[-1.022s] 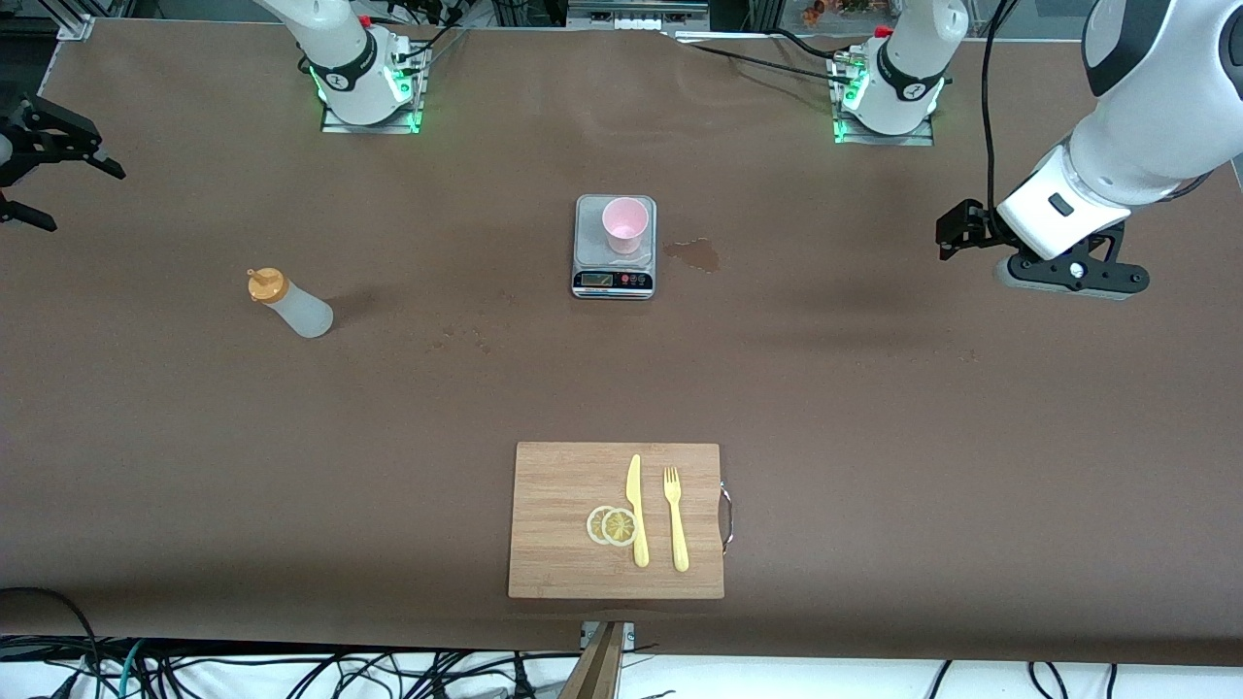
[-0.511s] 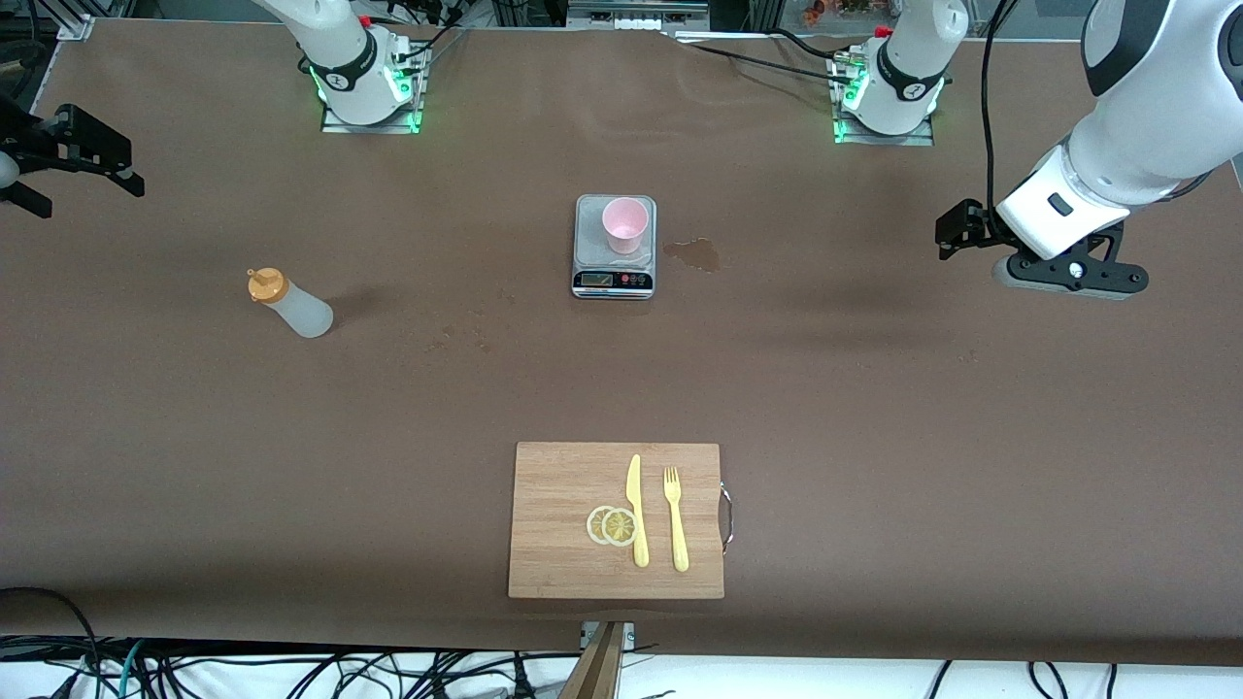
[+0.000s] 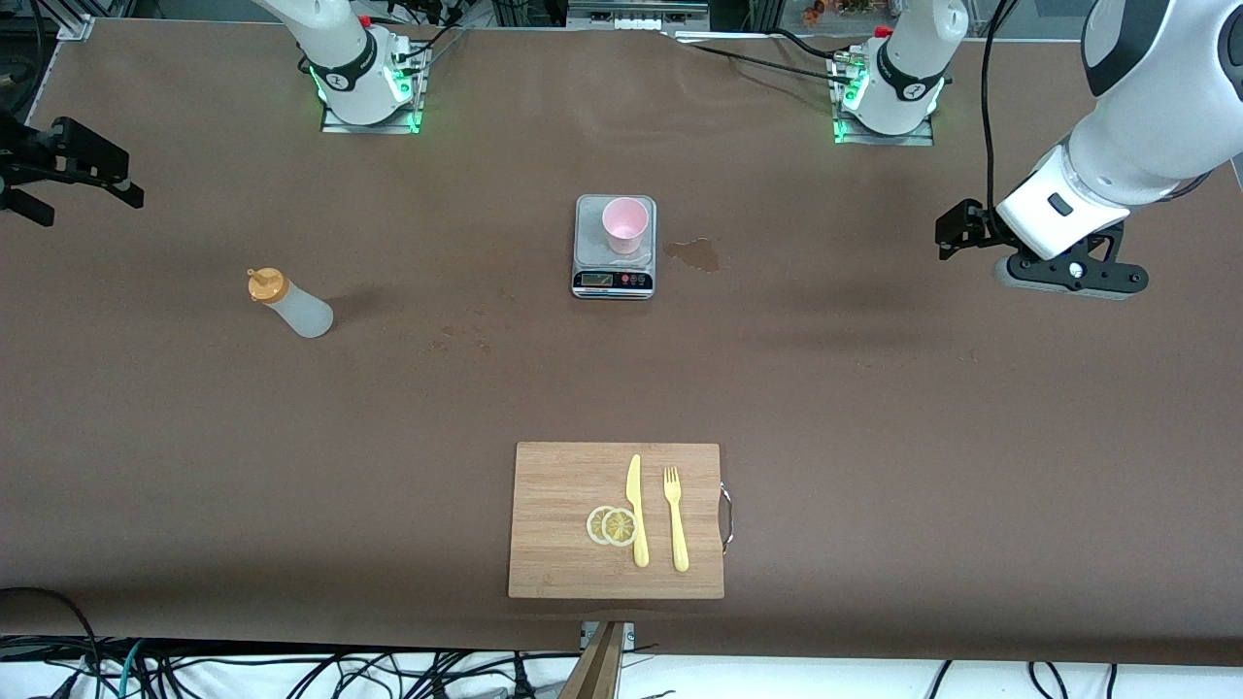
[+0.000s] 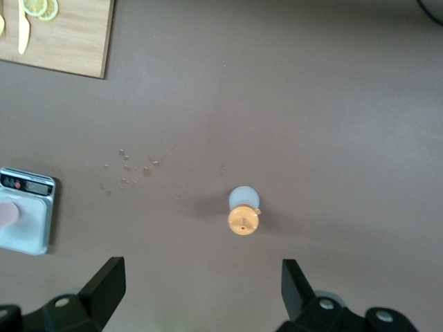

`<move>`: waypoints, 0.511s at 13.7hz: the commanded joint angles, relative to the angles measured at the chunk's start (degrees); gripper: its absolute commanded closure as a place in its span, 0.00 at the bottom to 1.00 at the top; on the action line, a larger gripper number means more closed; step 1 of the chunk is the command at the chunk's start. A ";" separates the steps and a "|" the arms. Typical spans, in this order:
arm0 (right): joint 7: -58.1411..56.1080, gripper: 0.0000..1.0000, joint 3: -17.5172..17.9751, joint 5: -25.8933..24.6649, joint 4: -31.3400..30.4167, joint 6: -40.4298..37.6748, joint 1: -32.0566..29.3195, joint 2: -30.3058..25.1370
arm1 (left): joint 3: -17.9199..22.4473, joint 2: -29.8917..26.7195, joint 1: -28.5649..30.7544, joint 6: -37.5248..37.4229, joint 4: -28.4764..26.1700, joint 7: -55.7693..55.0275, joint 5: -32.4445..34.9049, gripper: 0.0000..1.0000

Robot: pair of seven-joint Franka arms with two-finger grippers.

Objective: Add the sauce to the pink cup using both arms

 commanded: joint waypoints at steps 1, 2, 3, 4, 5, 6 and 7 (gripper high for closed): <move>6.94 0.00 2.61 0.65 1.40 -0.92 -0.15 0.21 | 0.08 0.82 -0.01 -1.29 1.84 0.87 -1.18 0.00; 6.69 0.00 2.62 0.83 1.31 -0.92 -0.15 0.30 | 0.00 0.82 -0.01 -1.29 1.84 0.87 -1.18 0.00; 5.99 0.00 2.62 1.00 1.31 -0.92 -0.15 0.38 | 0.00 0.82 -0.01 -1.37 1.76 0.87 -1.18 0.00; 5.37 0.00 2.53 1.00 1.31 -0.92 -0.24 0.39 | 0.08 0.82 -0.01 -1.38 1.75 0.87 -1.18 0.00; 5.19 0.00 2.36 1.00 1.40 -0.84 -0.24 0.39 | 0.08 0.82 -0.01 -1.46 1.84 0.87 -1.18 0.00; 5.10 0.00 2.27 0.92 1.40 -0.84 -0.24 0.39 | 0.00 0.82 -0.01 -1.55 1.84 0.87 -1.18 0.00; 5.02 0.00 2.27 0.92 1.40 -0.84 -0.24 0.39 | 0.00 0.90 -0.01 -1.55 1.84 0.87 -1.18 0.00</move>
